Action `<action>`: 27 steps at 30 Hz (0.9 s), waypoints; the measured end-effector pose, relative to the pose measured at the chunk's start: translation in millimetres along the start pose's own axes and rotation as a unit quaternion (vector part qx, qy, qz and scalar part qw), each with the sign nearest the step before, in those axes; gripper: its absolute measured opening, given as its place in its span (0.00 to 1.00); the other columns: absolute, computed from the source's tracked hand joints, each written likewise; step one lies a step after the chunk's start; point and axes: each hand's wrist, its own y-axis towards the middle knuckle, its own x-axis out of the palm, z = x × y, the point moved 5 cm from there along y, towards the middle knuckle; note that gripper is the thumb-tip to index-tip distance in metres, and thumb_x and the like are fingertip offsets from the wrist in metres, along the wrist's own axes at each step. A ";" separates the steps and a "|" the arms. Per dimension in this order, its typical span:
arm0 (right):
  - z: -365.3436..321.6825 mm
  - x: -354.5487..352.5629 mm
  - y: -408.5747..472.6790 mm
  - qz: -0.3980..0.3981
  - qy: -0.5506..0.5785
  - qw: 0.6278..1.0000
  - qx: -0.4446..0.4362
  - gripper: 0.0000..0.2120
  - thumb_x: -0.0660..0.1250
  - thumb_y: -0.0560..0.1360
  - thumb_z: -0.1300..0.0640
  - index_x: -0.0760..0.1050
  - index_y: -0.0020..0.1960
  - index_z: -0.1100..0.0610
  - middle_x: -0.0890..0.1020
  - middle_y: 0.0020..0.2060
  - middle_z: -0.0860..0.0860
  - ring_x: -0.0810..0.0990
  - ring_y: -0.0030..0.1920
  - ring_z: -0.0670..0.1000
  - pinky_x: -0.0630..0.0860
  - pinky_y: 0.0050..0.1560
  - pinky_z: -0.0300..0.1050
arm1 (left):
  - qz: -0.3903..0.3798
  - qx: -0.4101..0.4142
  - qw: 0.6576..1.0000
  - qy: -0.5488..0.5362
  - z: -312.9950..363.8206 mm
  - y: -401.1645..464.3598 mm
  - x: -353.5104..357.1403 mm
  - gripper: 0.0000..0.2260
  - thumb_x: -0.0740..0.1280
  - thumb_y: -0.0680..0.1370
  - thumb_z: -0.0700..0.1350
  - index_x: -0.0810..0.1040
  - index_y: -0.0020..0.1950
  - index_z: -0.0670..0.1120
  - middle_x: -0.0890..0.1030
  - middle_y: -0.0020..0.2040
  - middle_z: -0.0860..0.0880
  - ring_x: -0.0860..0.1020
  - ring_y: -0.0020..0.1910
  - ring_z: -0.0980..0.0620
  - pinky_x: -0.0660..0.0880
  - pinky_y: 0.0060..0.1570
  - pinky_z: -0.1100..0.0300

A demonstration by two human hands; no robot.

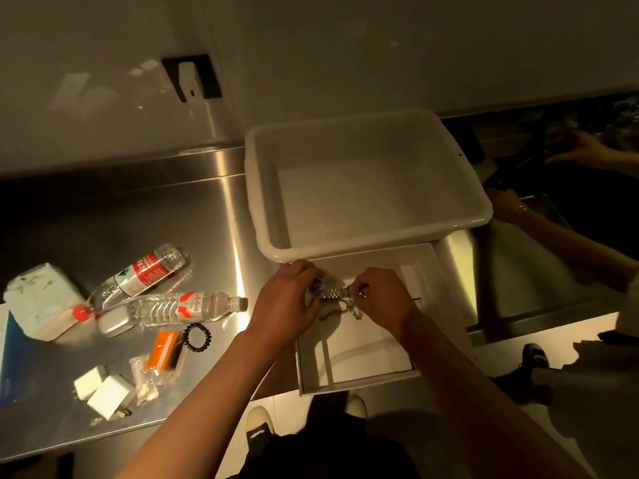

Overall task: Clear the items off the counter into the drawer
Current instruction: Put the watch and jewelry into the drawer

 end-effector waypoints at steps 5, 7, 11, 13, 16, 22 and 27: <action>13.3 5.5 7.3 -0.031 -0.017 0.999 0.000 0.08 0.73 0.73 0.67 0.85 0.46 0.56 0.83 0.47 0.51 0.81 0.42 0.48 0.80 0.46 0.39 | 0.012 -0.002 1.000 0.017 3.5 2.7 4.9 0.18 0.75 0.71 0.43 0.80 0.61 0.50 0.80 0.58 0.52 0.78 0.55 0.47 0.77 0.50 0.51; 16.4 2.7 7.6 -0.037 -0.014 0.999 0.001 0.09 0.72 0.72 0.68 0.85 0.48 0.57 0.84 0.49 0.52 0.83 0.47 0.52 0.81 0.52 0.49 | 0.012 0.003 1.000 0.025 7.1 4.1 6.7 0.18 0.75 0.71 0.45 0.80 0.60 0.52 0.80 0.57 0.52 0.78 0.55 0.47 0.77 0.49 0.51; 23.3 -4.7 6.7 -0.029 -0.006 0.999 -0.015 0.11 0.69 0.71 0.71 0.85 0.48 0.60 0.84 0.50 0.56 0.83 0.51 0.56 0.78 0.56 0.52 | 0.010 0.018 1.000 0.009 16.6 7.7 13.6 0.20 0.77 0.69 0.45 0.80 0.60 0.51 0.81 0.56 0.51 0.78 0.54 0.47 0.78 0.50 0.53; 25.5 -9.6 5.3 -0.013 0.007 1.000 -0.017 0.11 0.68 0.71 0.72 0.85 0.47 0.62 0.85 0.48 0.57 0.83 0.50 0.56 0.77 0.56 0.48 | 0.005 0.017 1.000 -0.001 20.3 9.0 18.4 0.21 0.78 0.70 0.47 0.80 0.62 0.51 0.80 0.57 0.51 0.77 0.55 0.48 0.77 0.51 0.55; 26.9 -17.5 0.4 0.013 0.050 0.998 -0.022 0.08 0.70 0.71 0.69 0.86 0.47 0.61 0.86 0.46 0.56 0.84 0.47 0.53 0.77 0.52 0.40 | -0.018 0.009 1.000 -0.014 26.6 12.9 28.7 0.24 0.77 0.72 0.48 0.77 0.67 0.51 0.79 0.61 0.52 0.76 0.59 0.50 0.76 0.54 0.54; 34.0 -23.8 -11.2 0.020 0.166 0.986 0.003 0.06 0.68 0.79 0.60 0.84 0.50 0.57 0.86 0.43 0.50 0.84 0.43 0.46 0.80 0.48 0.40 | -0.068 -0.003 0.998 -0.004 43.1 24.7 58.9 0.31 0.75 0.74 0.43 0.69 0.76 0.54 0.77 0.68 0.52 0.74 0.65 0.49 0.75 0.59 0.52; 43.7 -18.0 -14.7 0.013 0.170 0.984 0.042 0.03 0.69 0.78 0.60 0.81 0.46 0.57 0.84 0.41 0.50 0.82 0.40 0.46 0.73 0.40 0.32 | -0.087 0.015 0.996 -0.020 55.6 27.6 83.6 0.32 0.73 0.73 0.37 0.70 0.74 0.55 0.80 0.64 0.51 0.75 0.59 0.49 0.71 0.54 0.59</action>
